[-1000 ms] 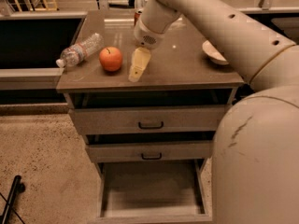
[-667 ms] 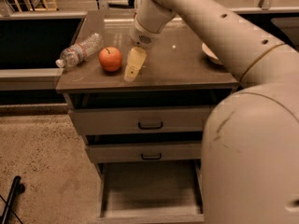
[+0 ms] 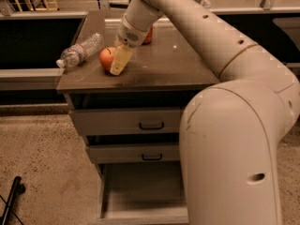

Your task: Place apple into bottom drawer

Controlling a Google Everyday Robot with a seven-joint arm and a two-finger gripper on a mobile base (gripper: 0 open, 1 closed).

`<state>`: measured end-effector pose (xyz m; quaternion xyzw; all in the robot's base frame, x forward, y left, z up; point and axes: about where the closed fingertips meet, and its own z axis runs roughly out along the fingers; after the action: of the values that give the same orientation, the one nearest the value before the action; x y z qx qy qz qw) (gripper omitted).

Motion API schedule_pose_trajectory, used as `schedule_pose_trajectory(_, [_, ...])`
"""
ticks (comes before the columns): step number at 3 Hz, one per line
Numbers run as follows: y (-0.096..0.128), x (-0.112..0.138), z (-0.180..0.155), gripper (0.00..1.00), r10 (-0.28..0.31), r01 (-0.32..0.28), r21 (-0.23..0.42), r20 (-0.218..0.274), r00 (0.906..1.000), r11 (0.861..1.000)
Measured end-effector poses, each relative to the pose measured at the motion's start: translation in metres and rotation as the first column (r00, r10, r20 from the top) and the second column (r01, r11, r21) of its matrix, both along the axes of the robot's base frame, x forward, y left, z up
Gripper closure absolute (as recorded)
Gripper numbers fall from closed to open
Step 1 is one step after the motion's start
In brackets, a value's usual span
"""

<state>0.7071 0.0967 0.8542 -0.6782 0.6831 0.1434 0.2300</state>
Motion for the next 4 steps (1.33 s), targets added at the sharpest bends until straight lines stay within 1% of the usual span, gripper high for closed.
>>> schedule_pose_trajectory(1, [0.009, 0.004, 0.0, 0.5, 0.003, -0.003, 0.006, -0.001, 1.0, 1.0])
schedule_pose_trajectory(2, [0.009, 0.007, -0.009, 0.73, -0.007, 0.007, -0.009, -0.008, 0.9999, 1.0])
schedule_pose_trajectory(3, [0.015, 0.006, -0.007, 0.96, 0.009, -0.01, -0.01, -0.017, 0.9998, 1.0])
schedule_pose_trajectory(4, [0.019, -0.014, 0.002, 1.0, 0.113, -0.111, 0.037, -0.038, 0.9929, 0.993])
